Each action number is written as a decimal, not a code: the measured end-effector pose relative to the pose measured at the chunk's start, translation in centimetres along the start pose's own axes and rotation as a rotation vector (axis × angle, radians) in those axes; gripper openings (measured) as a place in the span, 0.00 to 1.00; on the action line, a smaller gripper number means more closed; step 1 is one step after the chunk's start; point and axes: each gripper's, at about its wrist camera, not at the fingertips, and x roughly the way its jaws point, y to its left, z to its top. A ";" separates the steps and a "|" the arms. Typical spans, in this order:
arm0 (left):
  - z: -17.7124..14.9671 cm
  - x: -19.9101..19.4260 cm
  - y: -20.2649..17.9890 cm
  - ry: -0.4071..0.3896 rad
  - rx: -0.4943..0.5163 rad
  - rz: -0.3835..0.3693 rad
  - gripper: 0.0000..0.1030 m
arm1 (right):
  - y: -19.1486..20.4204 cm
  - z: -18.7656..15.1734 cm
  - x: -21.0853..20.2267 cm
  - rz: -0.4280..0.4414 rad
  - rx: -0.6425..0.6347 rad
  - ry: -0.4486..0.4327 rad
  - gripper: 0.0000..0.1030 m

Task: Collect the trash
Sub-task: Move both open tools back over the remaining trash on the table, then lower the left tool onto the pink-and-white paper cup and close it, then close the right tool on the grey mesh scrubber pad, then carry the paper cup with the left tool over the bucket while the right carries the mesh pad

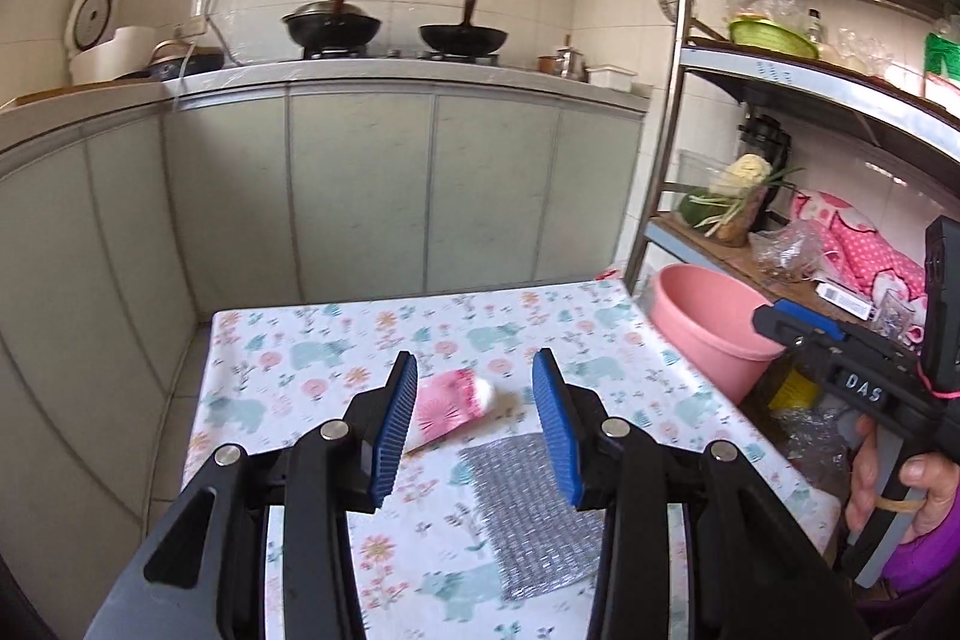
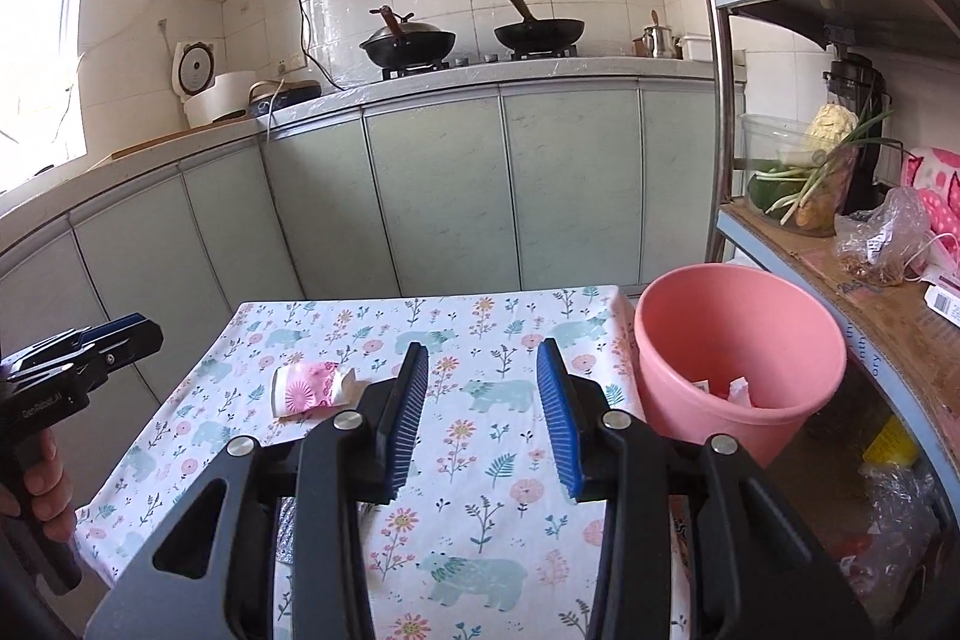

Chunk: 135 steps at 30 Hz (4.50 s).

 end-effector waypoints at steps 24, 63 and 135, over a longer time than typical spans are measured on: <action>-3.2 10.8 4.1 0.237 -0.074 0.047 0.38 | 0.2 -2.6 4.5 0.056 0.012 0.152 0.37; -3.1 13.9 2.3 0.196 -0.129 -0.173 0.02 | 2.5 -4.9 7.2 0.122 -0.021 0.283 0.37; 2.7 4.6 -1.7 -0.020 -0.071 -0.240 0.02 | 0.4 2.0 -0.5 0.120 -0.123 0.036 0.11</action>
